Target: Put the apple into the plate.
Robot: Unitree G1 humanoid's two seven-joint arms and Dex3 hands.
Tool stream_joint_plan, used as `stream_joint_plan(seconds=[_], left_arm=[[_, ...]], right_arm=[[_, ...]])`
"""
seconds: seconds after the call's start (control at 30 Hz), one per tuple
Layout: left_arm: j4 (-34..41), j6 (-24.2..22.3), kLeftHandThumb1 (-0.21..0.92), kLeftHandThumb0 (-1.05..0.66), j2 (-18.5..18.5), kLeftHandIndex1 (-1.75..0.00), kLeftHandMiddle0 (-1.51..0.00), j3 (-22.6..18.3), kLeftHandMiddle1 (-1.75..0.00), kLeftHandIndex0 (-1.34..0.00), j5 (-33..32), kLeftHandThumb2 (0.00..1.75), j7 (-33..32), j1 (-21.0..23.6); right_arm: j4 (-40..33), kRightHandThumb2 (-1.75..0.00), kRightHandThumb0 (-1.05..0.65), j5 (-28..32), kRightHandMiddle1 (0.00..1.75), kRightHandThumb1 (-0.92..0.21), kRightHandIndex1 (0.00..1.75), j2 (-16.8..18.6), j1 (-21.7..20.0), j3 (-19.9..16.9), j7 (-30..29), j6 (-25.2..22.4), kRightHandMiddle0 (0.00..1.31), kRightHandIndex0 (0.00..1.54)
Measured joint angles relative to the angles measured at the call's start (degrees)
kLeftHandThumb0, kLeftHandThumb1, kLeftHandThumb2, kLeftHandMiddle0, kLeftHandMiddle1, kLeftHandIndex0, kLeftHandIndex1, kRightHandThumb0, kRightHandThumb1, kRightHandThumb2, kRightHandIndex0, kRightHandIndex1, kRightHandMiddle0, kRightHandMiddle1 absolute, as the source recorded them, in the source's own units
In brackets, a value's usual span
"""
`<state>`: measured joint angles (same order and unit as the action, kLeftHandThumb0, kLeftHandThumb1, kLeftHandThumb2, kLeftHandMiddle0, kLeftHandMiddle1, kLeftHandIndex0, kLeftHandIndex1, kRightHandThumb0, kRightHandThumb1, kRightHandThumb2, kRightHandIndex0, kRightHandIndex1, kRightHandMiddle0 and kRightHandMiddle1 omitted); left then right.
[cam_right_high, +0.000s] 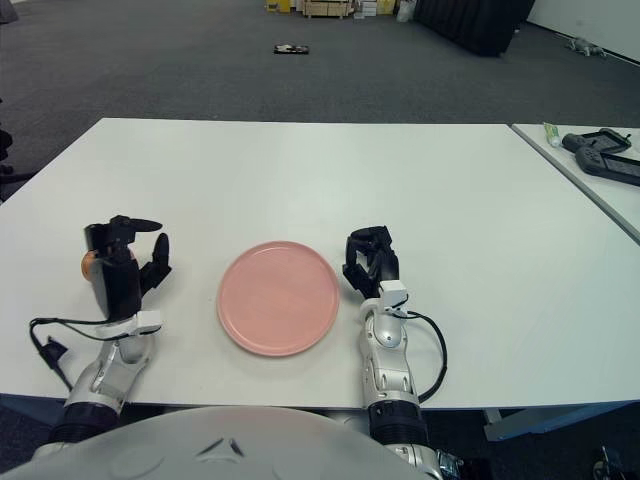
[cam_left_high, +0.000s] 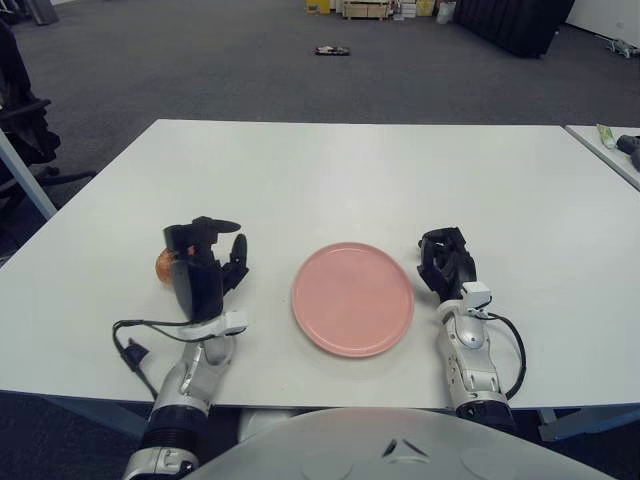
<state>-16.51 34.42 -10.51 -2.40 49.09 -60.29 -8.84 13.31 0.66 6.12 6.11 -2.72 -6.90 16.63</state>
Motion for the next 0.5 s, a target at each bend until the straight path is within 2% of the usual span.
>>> stream_joint_plan(seconds=[0.03, 0.1, 0.2, 0.23, 0.33, 0.4, 0.43, 0.5], left_arm=[[0.4, -0.6, 0.91, -0.68, -0.3, -1.4, -0.22, -0.1, -1.28, -0.05, 0.4, 0.81, -0.8, -0.2], [1.0, -2.2, 0.92, -0.83, -1.1, -1.08, -0.1, -0.4, -1.08, -0.02, 1.2, 0.75, -2.4, -0.6], [1.5, -5.1, 0.92, -0.94, -1.9, -0.85, -0.03, -1.4, -0.93, -0.01, 1.7, 0.72, -4.4, -1.0], [1.6, -6.1, 0.92, -0.98, -2.3, -0.75, -0.02, -1.8, -0.84, 0.0, 1.8, 0.69, -5.1, -1.2], [1.3, -9.0, 0.92, -1.02, -2.9, -0.46, -0.01, -2.5, -0.44, 0.0, 1.6, 0.64, -6.2, -1.9], [1.5, -11.3, 0.92, -1.04, -2.8, -0.34, 0.0, -2.7, -0.31, 0.0, 1.2, 0.63, -6.2, -2.0], [1.6, -12.4, 0.92, -1.04, -2.8, -0.23, 0.0, -2.8, -0.2, 0.0, 1.0, 0.62, -6.3, -2.0], [2.0, -15.4, 0.92, -1.04, -2.5, -0.12, 0.0, -2.9, -0.1, 0.0, 0.9, 0.59, -6.2, -2.0]], right_arm=[[0.0, -0.68, -0.36, 0.0, 1.75, -0.81, 1.27, 0.0, 0.0, 0.0, 0.0, 0.0, 0.25, 0.49], [0.0, -0.68, -0.36, 0.0, 1.75, -0.82, 1.27, 0.0, 0.0, 0.0, -0.1, -0.1, 0.25, 0.49], [0.0, -0.68, -0.36, -0.1, 1.75, -0.82, 1.27, 0.0, 0.0, 0.1, 0.0, -0.1, 0.25, 0.49], [0.0, -0.67, -0.36, -0.1, 1.75, -0.82, 1.27, 0.0, 0.0, 0.1, 0.0, -0.1, 0.25, 0.49], [0.0, -0.67, -0.36, -0.1, 1.75, -0.82, 1.27, -0.1, 0.0, 0.1, 0.2, -0.1, 0.25, 0.49], [0.0, -0.67, -0.36, -0.1, 1.75, -0.82, 1.27, -0.1, 0.1, 0.0, 0.2, 0.0, 0.25, 0.49], [0.0, -0.67, -0.36, 0.0, 1.75, -0.82, 1.27, -0.1, 0.1, 0.0, 0.3, 0.0, 0.25, 0.49], [0.0, -0.67, -0.36, 0.0, 1.75, -0.82, 1.27, 0.0, 0.1, 0.0, 0.3, 0.0, 0.25, 0.49]])
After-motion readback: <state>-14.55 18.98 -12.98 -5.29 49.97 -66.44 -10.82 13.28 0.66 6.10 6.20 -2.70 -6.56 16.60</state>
